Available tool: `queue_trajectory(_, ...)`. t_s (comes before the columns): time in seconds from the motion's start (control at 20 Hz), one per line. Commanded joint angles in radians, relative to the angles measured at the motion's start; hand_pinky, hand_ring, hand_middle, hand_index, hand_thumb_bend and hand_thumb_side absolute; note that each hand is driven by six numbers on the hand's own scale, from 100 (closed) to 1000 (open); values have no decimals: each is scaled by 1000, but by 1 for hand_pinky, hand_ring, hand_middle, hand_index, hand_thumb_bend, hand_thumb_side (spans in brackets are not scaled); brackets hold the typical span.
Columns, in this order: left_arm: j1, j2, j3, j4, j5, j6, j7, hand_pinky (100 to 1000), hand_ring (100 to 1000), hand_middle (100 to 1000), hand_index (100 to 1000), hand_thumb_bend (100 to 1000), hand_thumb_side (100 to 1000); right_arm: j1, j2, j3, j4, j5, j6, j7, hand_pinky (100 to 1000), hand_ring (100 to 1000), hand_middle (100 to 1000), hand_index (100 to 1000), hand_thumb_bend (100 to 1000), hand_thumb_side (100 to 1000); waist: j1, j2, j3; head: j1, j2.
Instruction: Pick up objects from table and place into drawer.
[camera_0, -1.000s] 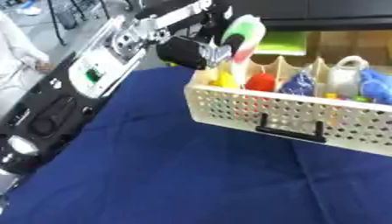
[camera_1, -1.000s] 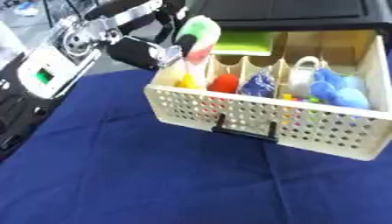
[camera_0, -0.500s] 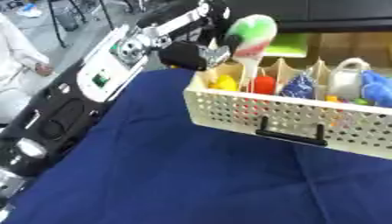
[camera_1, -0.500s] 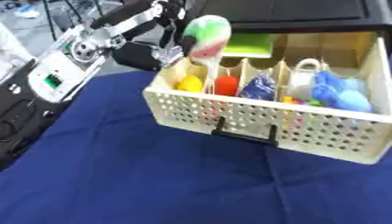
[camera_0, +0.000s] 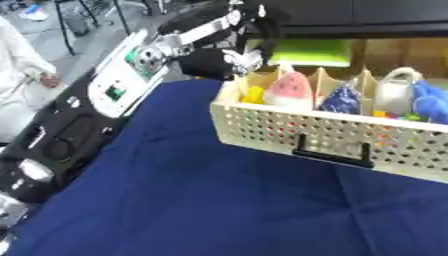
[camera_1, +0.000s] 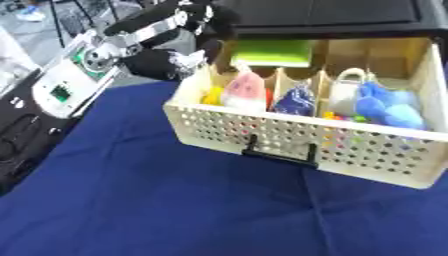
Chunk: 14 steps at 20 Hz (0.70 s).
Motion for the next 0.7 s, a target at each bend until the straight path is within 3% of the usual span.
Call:
queue_trajectory(0.05,-12,22,25,-20,4,4,6,511,769,752,949,100,762,-12,-9,0,-9,-3,-11,-14,594,593,683,727,100,639,-12,-18,1,1,-7)
queue_trajectory(0.4,12,39,51,-74,40,24,73,487,742,710,902,100,721,0,-12,-4,-9,0,-9,-18,595,594,685,726,100,636,-17,-28,10,-8,7)
queue_trajectory(0.7,79,57,176,-225,128,36,168,479,698,680,876,100,893,20,-17,-19,-9,10,-5,-37,593,595,694,726,100,629,-36,-45,41,-35,30)
